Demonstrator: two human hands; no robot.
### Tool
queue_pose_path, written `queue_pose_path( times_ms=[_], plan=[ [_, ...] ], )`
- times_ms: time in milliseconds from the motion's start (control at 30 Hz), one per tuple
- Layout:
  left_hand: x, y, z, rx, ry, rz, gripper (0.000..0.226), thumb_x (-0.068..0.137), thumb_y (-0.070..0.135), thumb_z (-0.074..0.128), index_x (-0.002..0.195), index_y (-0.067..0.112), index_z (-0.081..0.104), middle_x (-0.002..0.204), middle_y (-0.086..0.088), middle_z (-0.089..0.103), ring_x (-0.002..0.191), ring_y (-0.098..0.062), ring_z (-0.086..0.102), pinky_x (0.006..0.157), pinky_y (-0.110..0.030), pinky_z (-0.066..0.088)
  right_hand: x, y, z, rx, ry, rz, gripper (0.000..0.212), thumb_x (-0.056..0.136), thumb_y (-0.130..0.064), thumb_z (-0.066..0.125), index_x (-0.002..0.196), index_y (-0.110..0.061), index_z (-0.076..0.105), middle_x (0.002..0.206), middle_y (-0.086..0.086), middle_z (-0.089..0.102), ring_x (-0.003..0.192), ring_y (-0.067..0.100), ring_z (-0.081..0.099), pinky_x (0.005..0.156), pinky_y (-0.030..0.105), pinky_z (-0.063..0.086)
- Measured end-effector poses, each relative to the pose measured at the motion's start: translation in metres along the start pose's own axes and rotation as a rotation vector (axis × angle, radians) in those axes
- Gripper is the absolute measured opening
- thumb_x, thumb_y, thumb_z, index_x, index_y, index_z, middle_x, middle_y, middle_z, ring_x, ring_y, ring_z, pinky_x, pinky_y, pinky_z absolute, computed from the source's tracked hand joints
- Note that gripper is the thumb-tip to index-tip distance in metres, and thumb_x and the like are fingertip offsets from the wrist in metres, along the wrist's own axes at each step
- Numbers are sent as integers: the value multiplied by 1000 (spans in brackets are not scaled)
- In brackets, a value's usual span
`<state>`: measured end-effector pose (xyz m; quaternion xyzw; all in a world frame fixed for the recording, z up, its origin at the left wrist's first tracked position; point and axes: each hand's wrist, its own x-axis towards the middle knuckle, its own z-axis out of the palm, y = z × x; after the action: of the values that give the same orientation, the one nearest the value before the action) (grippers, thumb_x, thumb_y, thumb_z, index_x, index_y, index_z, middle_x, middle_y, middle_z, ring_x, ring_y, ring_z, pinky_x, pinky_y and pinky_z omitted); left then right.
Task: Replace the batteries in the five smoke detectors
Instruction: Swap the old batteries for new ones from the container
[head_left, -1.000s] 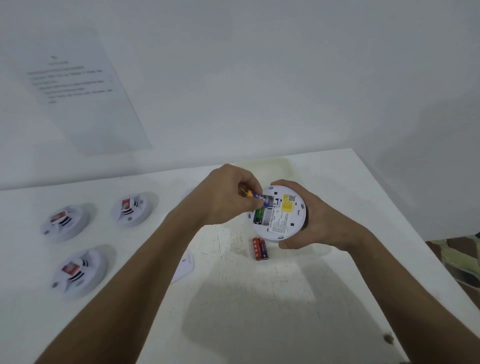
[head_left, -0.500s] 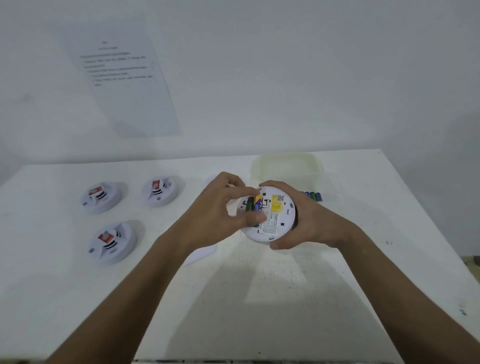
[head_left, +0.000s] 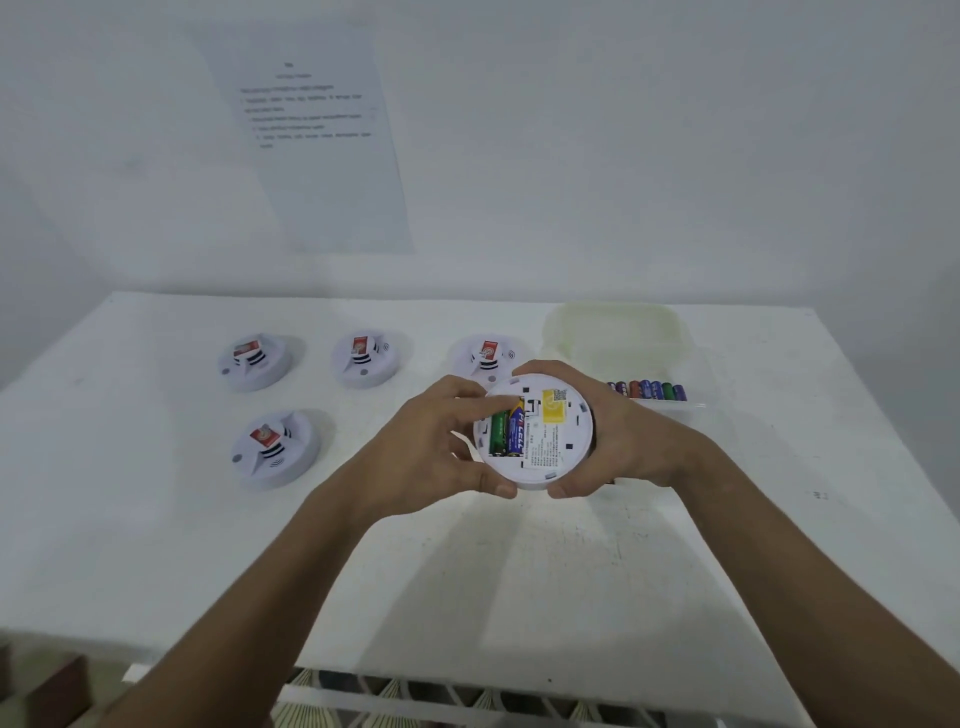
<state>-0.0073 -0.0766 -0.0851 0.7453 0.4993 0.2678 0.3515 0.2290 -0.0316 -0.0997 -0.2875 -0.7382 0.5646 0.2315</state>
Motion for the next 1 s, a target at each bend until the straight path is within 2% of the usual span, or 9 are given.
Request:
queue_pose_path(
  times_ms=[100, 200, 333, 433, 533, 667, 800, 900, 1000],
  plan=[
    [-6, -6, 0, 43, 22, 9, 74, 65, 29, 89, 132, 33, 59, 118, 22, 45, 97, -7, 58, 72, -10, 48, 4, 2, 4, 18, -10, -1, 96, 60, 0, 87, 137, -40, 46, 130, -13, 58, 125, 11, 55, 92, 30, 56],
    [-11, -16, -3, 67, 49, 49, 70, 70, 34, 86, 131, 47, 54, 118, 26, 44, 90, -7, 53, 69, -10, 46, 7, 6, 6, 47, 9, 11, 97, 61, 4, 87, 140, -37, 45, 131, -10, 58, 125, 14, 55, 91, 34, 58],
    [-18, -48, -14, 66, 127, -46, 71, 73, 34, 84, 124, 64, 44, 116, 22, 49, 89, -1, 52, 71, -10, 41, 5, 14, 2, 50, 37, 25, 96, 62, 2, 89, 138, -40, 47, 131, -13, 59, 123, 7, 56, 85, 28, 58],
    [-25, -79, -12, 140, 158, -240, 75, 69, 41, 86, 129, 56, 44, 123, 13, 47, 103, 0, 49, 81, -13, 41, 2, 20, -2, 23, 57, 40, 96, 61, -4, 91, 137, -43, 48, 131, -14, 58, 123, 6, 56, 88, 28, 57],
    [-28, -101, -4, 246, 97, -389, 88, 67, 50, 85, 143, 40, 41, 135, 3, 39, 128, -20, 36, 106, -37, 35, -1, 24, -2, 11, 60, 64, 97, 59, -12, 93, 137, -45, 46, 131, -16, 59, 123, 4, 56, 86, 25, 57],
    [-25, -111, 6, 401, 61, -459, 93, 64, 59, 82, 145, 36, 41, 137, -1, 36, 130, -24, 32, 105, -40, 30, -4, 27, 0, 8, 49, 79, 96, 58, -15, 93, 138, -44, 46, 132, -14, 58, 123, 6, 56, 86, 24, 56],
    [-25, -119, 3, 341, 62, -420, 61, 65, 56, 83, 118, 34, 63, 121, 4, 40, 115, -18, 36, 90, -31, 31, -8, 26, 1, 10, 48, 84, 93, 56, -19, 92, 133, -48, 49, 130, -17, 59, 122, 4, 57, 86, 22, 56],
    [-26, -122, 3, 340, 55, -358, 44, 64, 57, 80, 97, 31, 67, 108, 4, 47, 106, -14, 40, 87, -31, 39, -9, 25, 2, 9, 49, 89, 91, 55, -21, 92, 130, -50, 50, 129, -17, 58, 122, 5, 56, 87, 23, 55],
    [-27, -118, 9, 445, 61, -302, 52, 57, 65, 62, 72, 15, 59, 88, 3, 48, 91, -15, 45, 75, -32, 47, -9, 25, 2, 10, 53, 85, 90, 57, -15, 92, 129, -52, 51, 128, -18, 59, 121, 3, 57, 86, 20, 55]
  ],
)
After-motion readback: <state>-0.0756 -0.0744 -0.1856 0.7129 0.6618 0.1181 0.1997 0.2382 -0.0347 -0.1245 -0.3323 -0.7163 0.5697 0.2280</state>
